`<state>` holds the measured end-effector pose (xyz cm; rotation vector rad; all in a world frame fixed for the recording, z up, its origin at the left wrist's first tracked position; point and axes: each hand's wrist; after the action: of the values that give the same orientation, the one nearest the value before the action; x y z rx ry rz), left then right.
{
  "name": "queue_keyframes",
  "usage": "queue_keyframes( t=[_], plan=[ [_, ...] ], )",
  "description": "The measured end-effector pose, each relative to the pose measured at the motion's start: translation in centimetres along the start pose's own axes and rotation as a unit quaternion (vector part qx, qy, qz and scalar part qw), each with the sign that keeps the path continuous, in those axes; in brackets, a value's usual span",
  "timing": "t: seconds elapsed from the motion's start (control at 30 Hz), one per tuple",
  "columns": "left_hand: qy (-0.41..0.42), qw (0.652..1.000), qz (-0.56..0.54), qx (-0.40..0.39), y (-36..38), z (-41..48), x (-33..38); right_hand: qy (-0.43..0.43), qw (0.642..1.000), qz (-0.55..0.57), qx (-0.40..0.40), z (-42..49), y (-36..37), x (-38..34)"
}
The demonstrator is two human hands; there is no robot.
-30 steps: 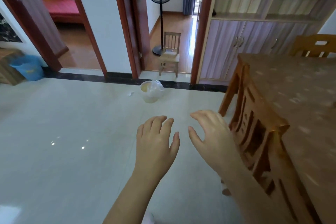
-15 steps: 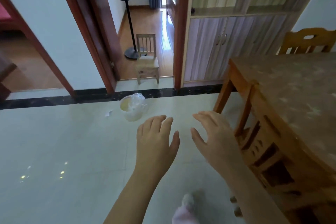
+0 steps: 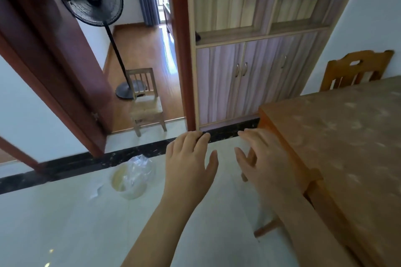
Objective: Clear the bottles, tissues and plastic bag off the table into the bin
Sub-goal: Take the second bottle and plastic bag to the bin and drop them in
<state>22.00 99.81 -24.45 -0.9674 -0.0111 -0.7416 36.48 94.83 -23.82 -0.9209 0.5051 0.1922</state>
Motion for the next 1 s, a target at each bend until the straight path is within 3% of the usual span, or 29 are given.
queue_keyframes(
  t=[0.23,0.6,1.0],
  plan=[
    [0.006,0.999,-0.022,-0.023,8.3,10.4,-6.7,-0.014,0.999,-0.033,0.008,11.1,8.4,2.4],
    [0.09,0.992,-0.088,-0.011,19.6,32.3,-16.6,-0.013,0.997,-0.041,0.071,33.1,19.1,4.5],
    [0.202,0.959,-0.175,-0.091,36.9,50.7,-9.7,0.104,0.98,-0.122,0.116,48.2,20.4,19.8]
  ],
)
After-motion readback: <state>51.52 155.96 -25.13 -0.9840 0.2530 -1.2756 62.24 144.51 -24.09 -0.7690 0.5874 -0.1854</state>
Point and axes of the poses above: each hand's wrist, its own z-axis towards the middle knuckle, its own y-axis out of the palm, x = y × z, and after that the axes turned 6 degrees about x, right-handed
